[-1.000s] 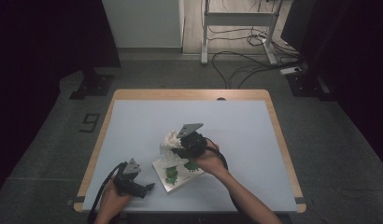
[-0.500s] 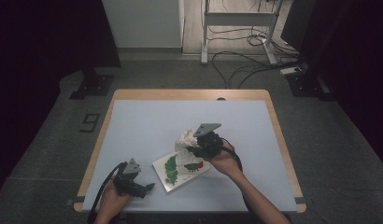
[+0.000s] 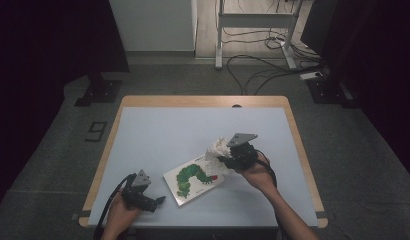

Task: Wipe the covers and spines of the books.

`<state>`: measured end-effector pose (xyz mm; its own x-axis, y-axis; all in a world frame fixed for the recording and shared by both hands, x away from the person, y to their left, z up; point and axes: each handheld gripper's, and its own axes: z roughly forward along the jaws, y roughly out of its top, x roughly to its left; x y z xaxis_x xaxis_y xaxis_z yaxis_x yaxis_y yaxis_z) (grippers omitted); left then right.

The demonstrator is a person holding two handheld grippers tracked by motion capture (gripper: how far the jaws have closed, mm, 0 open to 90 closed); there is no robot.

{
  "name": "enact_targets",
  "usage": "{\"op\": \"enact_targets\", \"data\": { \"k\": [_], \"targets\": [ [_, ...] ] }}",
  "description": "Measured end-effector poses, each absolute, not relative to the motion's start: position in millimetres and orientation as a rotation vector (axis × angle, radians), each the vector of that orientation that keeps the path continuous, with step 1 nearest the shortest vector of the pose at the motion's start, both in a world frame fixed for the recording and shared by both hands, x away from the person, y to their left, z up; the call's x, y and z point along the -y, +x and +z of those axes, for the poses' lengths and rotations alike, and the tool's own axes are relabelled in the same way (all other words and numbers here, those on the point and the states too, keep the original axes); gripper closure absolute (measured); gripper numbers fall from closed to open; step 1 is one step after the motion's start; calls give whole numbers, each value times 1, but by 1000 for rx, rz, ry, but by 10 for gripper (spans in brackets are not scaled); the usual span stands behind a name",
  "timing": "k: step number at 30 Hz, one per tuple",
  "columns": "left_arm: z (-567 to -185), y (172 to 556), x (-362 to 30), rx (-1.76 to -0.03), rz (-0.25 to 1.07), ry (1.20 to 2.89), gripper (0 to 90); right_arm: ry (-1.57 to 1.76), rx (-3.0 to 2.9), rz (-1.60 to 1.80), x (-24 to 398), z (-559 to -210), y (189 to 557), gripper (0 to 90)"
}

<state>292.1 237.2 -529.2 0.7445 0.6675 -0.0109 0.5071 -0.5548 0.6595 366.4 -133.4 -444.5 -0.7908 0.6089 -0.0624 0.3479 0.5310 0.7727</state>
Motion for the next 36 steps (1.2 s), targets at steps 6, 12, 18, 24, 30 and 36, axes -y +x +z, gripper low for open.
{"op": "enact_targets", "data": {
  "k": [6,12,18,24,30,36],
  "targets": [
    [-529,292,-237,-882,316,2278,0,834,-2422,1109,152,-446,365,575],
    [-529,292,-237,-882,317,2279,0,875,-2388,1091,174,-446,363,571],
    [-529,292,-237,-882,317,2278,0,920,-2353,1070,195,-447,360,568],
    [-529,292,-237,-882,316,2278,0,971,-2320,1045,216,-448,357,567],
    [-529,292,-237,-880,315,2280,0,1019,-2286,1032,235,-447,354,563],
    [-529,292,-237,-880,316,2283,0,1054,-2254,1011,252,-446,350,558]
  ]
}}
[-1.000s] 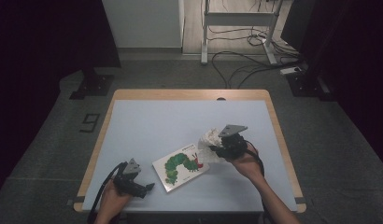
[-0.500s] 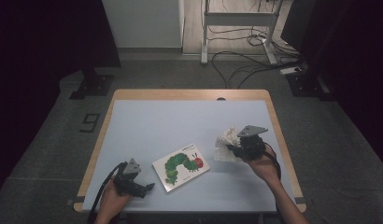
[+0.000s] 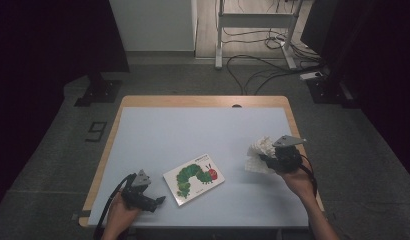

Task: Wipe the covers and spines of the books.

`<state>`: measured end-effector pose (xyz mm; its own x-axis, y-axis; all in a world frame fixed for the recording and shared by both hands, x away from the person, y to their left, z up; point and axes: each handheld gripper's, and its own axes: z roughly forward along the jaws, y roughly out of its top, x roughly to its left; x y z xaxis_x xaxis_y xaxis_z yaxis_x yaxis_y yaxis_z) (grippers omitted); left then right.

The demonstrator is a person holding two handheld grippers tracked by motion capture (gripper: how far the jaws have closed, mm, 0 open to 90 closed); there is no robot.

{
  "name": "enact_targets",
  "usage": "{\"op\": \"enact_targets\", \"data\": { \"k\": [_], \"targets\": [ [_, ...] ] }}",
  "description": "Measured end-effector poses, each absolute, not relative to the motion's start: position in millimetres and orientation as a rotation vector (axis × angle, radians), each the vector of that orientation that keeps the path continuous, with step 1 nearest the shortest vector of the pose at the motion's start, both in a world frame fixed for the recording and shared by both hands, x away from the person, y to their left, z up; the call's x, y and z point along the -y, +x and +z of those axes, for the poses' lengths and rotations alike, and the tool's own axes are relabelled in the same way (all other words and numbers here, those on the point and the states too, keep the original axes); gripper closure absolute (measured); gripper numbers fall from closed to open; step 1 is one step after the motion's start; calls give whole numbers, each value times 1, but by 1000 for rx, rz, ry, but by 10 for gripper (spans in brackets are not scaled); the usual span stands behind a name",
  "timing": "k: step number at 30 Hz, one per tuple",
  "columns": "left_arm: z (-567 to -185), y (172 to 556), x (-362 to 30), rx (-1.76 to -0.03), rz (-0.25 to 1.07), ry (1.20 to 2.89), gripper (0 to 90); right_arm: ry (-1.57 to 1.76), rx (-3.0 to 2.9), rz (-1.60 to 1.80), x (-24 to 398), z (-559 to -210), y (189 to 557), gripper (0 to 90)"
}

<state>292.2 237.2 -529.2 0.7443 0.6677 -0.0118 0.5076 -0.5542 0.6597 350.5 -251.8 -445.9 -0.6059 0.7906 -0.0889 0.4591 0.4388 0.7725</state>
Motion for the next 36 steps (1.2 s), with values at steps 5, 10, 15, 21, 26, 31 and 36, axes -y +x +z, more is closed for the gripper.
{"op": "enact_targets", "data": {
  "k": [5,10,15,21,26,31,36],
  "targets": [
    [-529,292,-237,-882,316,2280,0,1082,-2236,992,263,-449,347,550],
    [-529,292,-237,-883,317,2279,0,1103,-2241,967,269,-462,345,549],
    [-529,292,-237,-882,317,2278,0,1128,-2254,940,271,-479,344,547],
    [-529,292,-237,-882,316,2279,0,1169,-2261,934,274,-497,343,532],
    [-529,292,-237,-883,317,2279,0,1199,-2273,921,277,-510,342,496],
    [-529,292,-237,-882,317,2279,0,1217,-2264,927,280,-518,341,432],
    [-529,292,-237,-882,317,2279,0,1205,-2265,889,280,-517,341,237]
  ]
}}
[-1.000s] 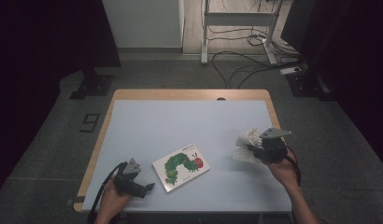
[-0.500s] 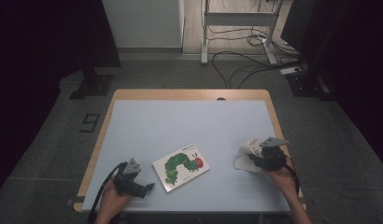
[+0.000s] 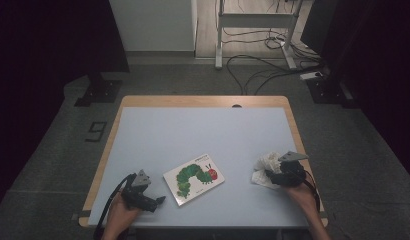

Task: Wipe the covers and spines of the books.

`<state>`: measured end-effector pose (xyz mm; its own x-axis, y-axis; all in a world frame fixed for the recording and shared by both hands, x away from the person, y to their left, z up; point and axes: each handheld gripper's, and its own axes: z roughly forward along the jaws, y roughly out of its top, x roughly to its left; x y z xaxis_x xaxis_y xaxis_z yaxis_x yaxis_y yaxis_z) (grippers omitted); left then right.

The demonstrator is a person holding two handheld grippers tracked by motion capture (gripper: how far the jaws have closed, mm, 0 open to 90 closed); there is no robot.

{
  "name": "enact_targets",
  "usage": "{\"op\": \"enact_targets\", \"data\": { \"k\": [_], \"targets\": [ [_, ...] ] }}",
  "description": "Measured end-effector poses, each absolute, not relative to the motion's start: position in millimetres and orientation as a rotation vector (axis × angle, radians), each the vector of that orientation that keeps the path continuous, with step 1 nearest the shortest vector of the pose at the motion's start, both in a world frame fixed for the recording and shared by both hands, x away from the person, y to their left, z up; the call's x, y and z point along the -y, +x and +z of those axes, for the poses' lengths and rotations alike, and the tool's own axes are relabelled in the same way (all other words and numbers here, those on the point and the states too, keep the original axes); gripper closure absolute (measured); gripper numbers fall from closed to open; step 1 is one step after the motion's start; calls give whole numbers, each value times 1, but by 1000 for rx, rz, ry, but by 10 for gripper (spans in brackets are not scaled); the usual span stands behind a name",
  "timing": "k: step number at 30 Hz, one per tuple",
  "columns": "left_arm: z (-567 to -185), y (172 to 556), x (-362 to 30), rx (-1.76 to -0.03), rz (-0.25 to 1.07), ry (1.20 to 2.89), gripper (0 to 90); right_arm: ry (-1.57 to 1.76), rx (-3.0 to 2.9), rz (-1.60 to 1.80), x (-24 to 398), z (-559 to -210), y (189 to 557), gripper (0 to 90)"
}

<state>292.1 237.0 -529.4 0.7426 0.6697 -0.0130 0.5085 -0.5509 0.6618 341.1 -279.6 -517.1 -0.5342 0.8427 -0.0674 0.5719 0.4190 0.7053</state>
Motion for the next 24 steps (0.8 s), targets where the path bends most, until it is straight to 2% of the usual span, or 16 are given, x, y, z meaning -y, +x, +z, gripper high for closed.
{"op": "enact_targets", "data": {
  "k": [5,7,8,24],
  "targets": [
    [-529,292,-237,-882,317,2279,0,1206,-2264,882,280,-513,340,110],
    [-529,292,-237,-882,317,2279,0,1205,-2261,877,280,-510,339,11],
    [-529,292,-237,-882,318,2279,0,1201,-2258,870,279,-508,339,0],
    [-529,292,-237,-879,321,2283,0,1127,-2262,895,275,-479,336,10]
  ]
}}
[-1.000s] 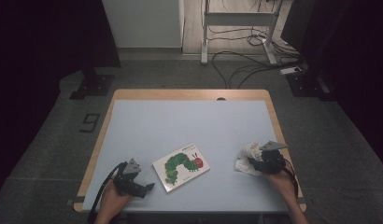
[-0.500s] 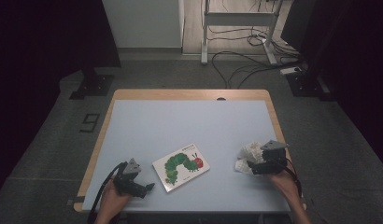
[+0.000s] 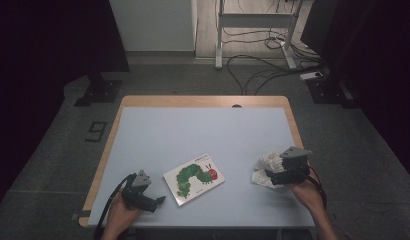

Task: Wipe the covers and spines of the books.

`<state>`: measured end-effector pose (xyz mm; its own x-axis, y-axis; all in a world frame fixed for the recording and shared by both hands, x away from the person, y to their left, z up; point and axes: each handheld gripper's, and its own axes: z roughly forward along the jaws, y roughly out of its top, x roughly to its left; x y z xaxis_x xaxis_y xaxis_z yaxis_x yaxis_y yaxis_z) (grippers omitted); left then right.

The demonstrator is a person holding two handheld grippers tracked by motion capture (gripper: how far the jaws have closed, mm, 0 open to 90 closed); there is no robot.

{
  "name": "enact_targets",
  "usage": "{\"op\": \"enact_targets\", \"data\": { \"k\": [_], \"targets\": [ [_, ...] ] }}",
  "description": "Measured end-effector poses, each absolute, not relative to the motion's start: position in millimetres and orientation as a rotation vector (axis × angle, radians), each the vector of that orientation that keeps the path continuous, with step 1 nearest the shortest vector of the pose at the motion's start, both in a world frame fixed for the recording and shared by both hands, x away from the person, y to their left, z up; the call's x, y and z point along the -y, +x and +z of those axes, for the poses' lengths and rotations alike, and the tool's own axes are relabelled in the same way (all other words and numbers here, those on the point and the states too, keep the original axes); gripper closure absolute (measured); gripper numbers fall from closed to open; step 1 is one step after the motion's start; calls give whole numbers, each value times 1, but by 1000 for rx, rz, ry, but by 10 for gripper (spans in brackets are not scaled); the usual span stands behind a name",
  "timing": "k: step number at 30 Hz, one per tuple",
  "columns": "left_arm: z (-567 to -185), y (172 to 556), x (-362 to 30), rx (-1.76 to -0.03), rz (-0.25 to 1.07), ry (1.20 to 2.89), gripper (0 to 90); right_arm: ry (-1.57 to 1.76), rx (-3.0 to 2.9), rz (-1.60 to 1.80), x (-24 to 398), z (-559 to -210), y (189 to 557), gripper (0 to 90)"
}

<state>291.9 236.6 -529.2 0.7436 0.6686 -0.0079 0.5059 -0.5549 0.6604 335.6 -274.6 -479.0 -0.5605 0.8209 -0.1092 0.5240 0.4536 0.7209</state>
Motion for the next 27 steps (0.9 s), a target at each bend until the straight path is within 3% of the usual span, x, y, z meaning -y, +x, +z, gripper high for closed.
{"op": "enact_targets", "data": {
  "k": [11,27],
  "targets": [
    [-528,292,-234,-857,319,2290,0,1052,-2299,943,248,-461,342,10],
    [-528,296,-208,-730,270,2327,5,916,-2409,975,195,-465,354,10]
  ]
}}
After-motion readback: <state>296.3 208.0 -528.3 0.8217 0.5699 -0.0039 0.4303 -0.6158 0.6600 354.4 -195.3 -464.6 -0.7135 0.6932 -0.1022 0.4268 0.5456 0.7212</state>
